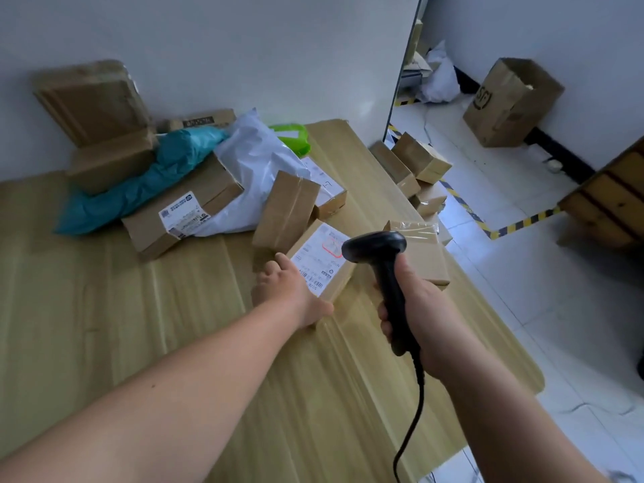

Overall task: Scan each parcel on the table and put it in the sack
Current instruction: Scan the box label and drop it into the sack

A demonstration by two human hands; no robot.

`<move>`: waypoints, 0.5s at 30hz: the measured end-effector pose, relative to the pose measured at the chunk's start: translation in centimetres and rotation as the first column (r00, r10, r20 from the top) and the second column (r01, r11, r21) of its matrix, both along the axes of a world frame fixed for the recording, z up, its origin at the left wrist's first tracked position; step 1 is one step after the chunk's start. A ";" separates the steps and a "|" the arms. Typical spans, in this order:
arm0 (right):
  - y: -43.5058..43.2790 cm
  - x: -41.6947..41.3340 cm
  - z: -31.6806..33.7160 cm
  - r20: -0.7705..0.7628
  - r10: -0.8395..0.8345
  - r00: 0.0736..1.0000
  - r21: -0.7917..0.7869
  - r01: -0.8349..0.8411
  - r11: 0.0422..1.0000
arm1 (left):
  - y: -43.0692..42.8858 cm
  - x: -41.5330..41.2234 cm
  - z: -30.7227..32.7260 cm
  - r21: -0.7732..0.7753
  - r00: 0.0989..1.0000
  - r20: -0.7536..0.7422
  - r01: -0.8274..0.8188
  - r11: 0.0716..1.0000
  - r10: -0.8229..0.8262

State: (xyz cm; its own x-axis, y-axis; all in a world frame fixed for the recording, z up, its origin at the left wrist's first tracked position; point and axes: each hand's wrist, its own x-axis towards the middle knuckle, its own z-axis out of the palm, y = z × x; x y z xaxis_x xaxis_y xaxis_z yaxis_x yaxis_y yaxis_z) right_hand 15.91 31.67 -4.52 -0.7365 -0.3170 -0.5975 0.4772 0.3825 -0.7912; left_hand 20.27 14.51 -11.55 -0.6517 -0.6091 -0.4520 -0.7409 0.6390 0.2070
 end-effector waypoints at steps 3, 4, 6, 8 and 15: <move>-0.5 0.3 0.2 -0.005 0.020 1.000 -0.023 -0.020 1.000 | -1.3 2.2 0.0 0.010 0.996 -0.007 0.086 0.996 -0.086; -0.8 0.6 0.3 -0.001 0.030 1.000 -0.035 -0.030 0.999 | -2.0 3.5 0.1 0.010 0.993 -0.018 0.120 0.993 -0.120; -1.6 1.2 0.5 0.009 0.060 0.998 -0.059 -0.060 0.996 | -3.8 6.5 0.4 -0.020 0.984 -0.053 0.172 0.985 -0.172; -2.7 2.3 0.7 0.012 0.109 0.994 -0.073 -0.108 0.991 | -5.8 9.7 1.0 -0.081 0.980 -0.084 0.175 0.981 -0.181; -9.1 8.2 2.3 0.015 0.281 0.960 -0.085 -0.278 0.957 | -13.3 18.7 3.8 -0.134 0.979 -0.180 0.071 0.988 -0.095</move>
